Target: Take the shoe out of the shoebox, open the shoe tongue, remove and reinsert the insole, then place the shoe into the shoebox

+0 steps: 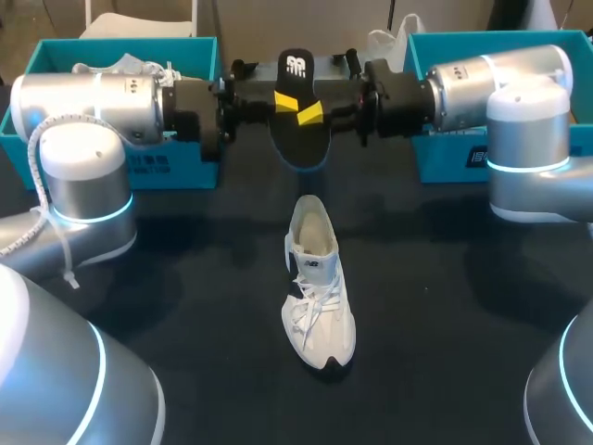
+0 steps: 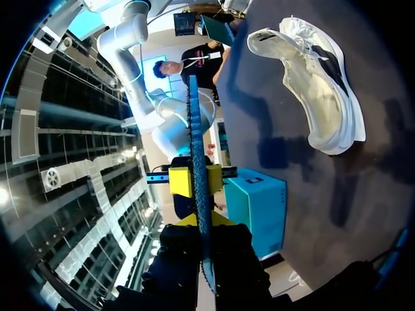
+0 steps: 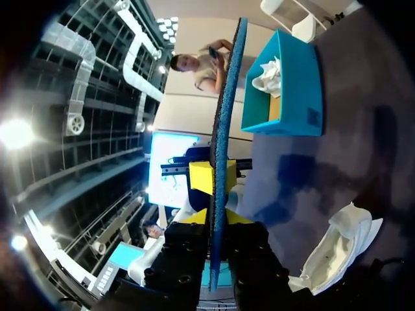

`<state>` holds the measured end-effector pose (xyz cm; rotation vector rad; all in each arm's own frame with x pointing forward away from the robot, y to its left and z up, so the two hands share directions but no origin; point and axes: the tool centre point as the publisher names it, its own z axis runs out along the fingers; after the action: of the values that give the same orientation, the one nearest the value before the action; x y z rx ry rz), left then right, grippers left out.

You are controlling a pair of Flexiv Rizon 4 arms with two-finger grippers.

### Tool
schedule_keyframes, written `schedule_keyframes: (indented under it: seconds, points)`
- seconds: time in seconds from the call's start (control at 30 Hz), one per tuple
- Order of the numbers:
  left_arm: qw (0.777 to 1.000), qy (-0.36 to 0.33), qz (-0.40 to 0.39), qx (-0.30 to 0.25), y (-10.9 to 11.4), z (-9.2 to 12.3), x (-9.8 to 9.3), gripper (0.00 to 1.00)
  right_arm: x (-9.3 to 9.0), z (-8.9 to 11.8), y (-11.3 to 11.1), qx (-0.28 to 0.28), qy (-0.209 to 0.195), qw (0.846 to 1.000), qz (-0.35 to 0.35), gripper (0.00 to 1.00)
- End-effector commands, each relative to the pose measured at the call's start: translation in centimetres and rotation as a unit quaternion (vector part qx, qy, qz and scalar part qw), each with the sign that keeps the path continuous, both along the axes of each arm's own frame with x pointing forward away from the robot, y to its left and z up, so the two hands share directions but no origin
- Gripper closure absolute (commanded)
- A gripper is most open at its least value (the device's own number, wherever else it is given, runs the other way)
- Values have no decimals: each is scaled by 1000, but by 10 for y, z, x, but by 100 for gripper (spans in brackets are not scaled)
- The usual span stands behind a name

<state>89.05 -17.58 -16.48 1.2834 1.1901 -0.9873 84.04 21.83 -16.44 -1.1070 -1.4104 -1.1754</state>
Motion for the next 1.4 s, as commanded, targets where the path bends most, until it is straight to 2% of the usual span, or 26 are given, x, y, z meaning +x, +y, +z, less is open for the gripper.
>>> schedule_keyframes:
  seconds: [0.03,0.07,0.2,0.3,0.33,0.57,0.6,0.63,0.67,0.83,0.9,0.93,1.3,1.4]
  points:
    - [1000,-2,-3,-2,0,-1,2,100,-1,-1,0,0,2,1000,-2,78]
    - [1000,-1,-4,-2,0,-1,2,100,-1,-1,1,1,2,1000,-2,76]
    - [1000,-1,-5,-3,0,-2,3,100,1,-2,3,2,3,1000,-1,82]
    - [1000,2,-8,-5,-1,-2,3,100,2,-2,4,2,4,1000,1,98]
    - [1000,2,-9,-5,-1,-3,3,100,2,-2,4,2,4,1000,1,100]
    - [1000,3,-20,-1,-2,-3,1,100,1,-3,5,3,3,1000,0,100]
    - [1000,5,-24,1,-2,-3,1,93,1,-4,5,3,3,1000,-1,100]
    - [1000,12,-27,1,0,-2,0,21,0,-4,4,4,3,1000,-2,100]
    - [999,15,-29,0,2,-1,-1,0,0,-5,3,4,2,1000,-4,100]
    - [997,62,-40,33,21,6,-8,0,-2,-9,-4,9,-9,1000,-13,100]
    - [991,96,-38,80,30,4,-12,0,-2,-11,-7,9,-18,1000,-12,100]
    - [988,90,-23,121,34,1,-16,0,-1,-12,-9,8,-29,1000,-4,100]
    - [988,90,-23,121,34,1,-16,0,-1,-13,-10,9,-32,999,-6,100]
    - [980,135,-12,146,31,-3,-29,0,3,-12,-10,-7,-37,999,-13,100]
